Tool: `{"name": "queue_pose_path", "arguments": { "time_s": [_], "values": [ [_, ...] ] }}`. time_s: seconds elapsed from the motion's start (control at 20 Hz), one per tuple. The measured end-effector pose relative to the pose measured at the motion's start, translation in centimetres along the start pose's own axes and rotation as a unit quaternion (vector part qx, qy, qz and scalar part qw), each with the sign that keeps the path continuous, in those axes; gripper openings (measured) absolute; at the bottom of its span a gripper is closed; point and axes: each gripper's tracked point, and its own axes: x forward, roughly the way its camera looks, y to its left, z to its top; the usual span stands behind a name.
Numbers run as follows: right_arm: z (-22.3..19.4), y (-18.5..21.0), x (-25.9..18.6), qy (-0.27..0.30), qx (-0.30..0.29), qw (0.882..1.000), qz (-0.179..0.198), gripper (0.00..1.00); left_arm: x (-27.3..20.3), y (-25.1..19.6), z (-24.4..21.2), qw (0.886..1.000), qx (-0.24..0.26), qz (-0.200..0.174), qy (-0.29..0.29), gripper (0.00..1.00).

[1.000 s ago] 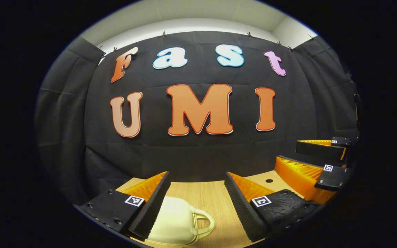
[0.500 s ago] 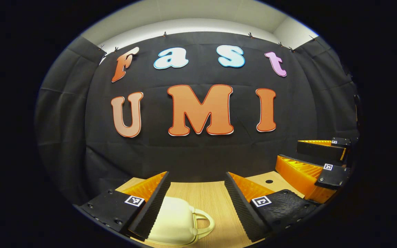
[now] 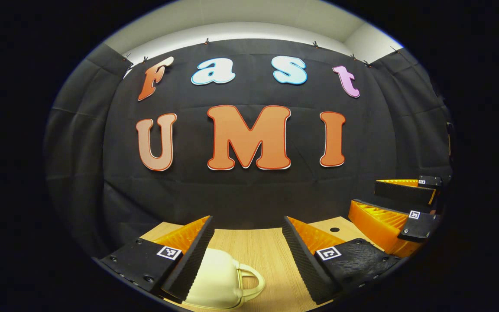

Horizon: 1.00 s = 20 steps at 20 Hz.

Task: First open the suitcase, pack the skin care products into it, and then close the suitcase.

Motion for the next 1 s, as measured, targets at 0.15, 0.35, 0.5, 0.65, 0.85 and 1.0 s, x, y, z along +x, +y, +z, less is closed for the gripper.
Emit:
{"name": "queue_pose_path", "arguments": {
  "time_s": [0.15, 0.35, 0.5, 0.65, 0.85, 1.0],
  "values": [
    [0.3, -0.8, -0.1, -0.005, 0.002, 1.0, -0.008, 0.94, 0.5, -0.4, 0.6, 1.0, 0.004, -0.005, -0.002, 0.97],
    [0.2, -1.4, -0.3, -0.005, -0.002, 1.0, -0.014, 0.94, 1.0, -1.3, 1.3, 1.0, 0.01, -0.013, -0.009, 0.97],
    [0.3, -1.6, -0.4, -0.007, -0.007, 1.0, -0.017, 0.94, 1.2, -1.8, 1.1, 1.0, 0.012, -0.019, -0.006, 0.97],
    [0.2, -1.9, -0.3, -0.007, -0.003, 1.0, -0.019, 0.94, 1.2, -2.1, 1.4, 1.0, 0.017, -0.023, -0.007, 0.97],
    [0.2, -2.0, -0.2, -0.009, -0.001, 1.0, -0.019, 0.94, 1.1, -1.6, 1.7, 1.0, 0.018, -0.016, -0.011, 0.97],
    [0.0, -1.9, -0.2, -0.008, 0.005, 1.0, -0.017, 0.94, 1.0, -1.1, 1.7, 1.0, 0.02, -0.009, -0.013, 0.97]
  ]
}}
